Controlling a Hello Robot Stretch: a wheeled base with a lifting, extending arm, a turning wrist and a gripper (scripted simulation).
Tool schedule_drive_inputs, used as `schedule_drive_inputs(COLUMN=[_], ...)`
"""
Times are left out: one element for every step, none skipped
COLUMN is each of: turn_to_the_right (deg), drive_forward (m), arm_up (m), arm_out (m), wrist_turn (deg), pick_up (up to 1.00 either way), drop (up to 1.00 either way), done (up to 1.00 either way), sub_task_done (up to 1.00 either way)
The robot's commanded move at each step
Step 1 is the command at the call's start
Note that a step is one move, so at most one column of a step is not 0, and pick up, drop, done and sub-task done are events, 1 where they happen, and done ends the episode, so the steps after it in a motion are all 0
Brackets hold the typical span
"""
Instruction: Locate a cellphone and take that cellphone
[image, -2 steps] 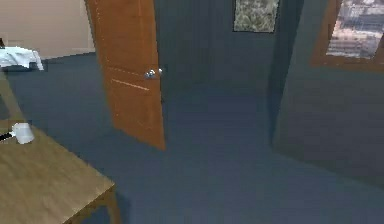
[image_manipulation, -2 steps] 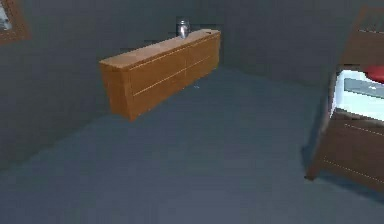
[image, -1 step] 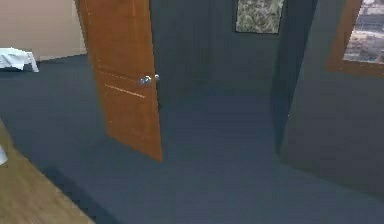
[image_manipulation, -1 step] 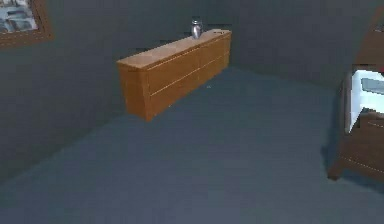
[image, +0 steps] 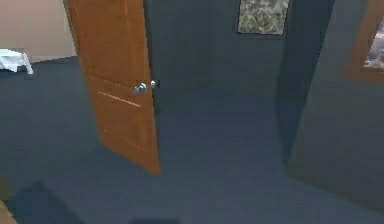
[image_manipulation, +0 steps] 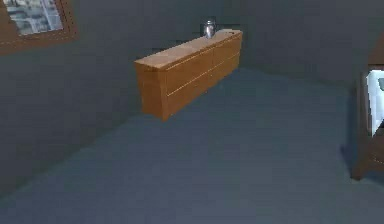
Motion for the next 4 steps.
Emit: schedule_drive_inputs(turn_to_the_right=[45.0,45.0,33.0,0.0], drive_forward=[0.0,0.0,0.0,0.15], arm_up=[0.0,0.0,0.0,0.0], arm_out=[0.0,0.0,0.0,0.0], wrist_turn=[0.0,0.0,0.0,0.0], pick_up=[0.0,0.0,0.0,0.0], drop=[0.0,0.0,0.0,0.0], done=[0.0,0.0,0.0,0.0], sub_task_done=[0.0,0.0,0.0,0.0])
